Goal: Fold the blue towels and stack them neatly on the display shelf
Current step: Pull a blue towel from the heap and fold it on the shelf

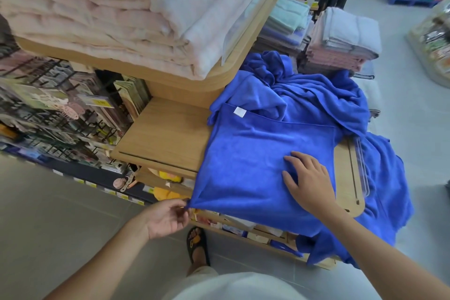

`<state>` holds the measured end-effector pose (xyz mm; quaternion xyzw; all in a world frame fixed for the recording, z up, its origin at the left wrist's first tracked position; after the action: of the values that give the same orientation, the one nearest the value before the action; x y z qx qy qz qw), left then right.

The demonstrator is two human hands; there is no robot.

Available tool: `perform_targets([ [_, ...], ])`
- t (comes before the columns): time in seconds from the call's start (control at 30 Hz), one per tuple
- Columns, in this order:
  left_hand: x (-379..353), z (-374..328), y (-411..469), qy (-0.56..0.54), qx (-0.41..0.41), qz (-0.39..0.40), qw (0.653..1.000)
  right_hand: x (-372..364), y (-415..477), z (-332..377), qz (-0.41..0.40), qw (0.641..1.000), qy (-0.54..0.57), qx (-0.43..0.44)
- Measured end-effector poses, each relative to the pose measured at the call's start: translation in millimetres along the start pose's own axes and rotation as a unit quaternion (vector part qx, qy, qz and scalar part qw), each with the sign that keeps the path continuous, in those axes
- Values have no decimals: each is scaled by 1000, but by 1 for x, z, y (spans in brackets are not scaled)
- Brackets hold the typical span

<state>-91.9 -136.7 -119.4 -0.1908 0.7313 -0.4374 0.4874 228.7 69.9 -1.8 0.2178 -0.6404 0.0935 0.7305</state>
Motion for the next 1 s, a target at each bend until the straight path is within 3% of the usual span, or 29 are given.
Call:
perform_targets([
  [0.23,5,-3,2,41,-54,-70,995,1,1,2,10,1000,12,8],
  [0.33,-1,-9,0,89,-119,-88,985,9,1,-10,26,983,180,-36],
  [0.4,-6,-15,-3,184,-176,-107,961,26,-9,-30,-18,951,289,-104],
  [0.47,-15,-19,-6,287,-225,-113,924,42,-31,-48,-71,928,330,-160],
  [0.6,-31,-11,2,442,-234,-81,862,39,-87,-70,-80,894,380,-222],
  [0.7,-35,-9,10,445,-247,-74,858,25,-125,-78,-63,886,398,-228],
  [0.8,-35,-10,18,405,-263,-63,873,-18,-154,-86,32,879,384,-279],
  [0.87,-36,-10,19,381,-274,-52,882,-47,-165,-87,89,856,404,-310],
  [1.0,-32,-12,18,367,-289,-47,883,-70,-162,-73,113,782,523,-318],
])
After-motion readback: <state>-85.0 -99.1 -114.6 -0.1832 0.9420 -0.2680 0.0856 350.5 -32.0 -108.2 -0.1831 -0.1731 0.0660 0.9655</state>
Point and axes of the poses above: each hand's wrist, its own y-axis towards the middle knuckle, its own x-axis out of the back of the hand, z = x × y, the point moved 8 cm from there along y, towards the middle knuckle, and after that the axes turned 12 degrees about -y, right-handed, at the moved point
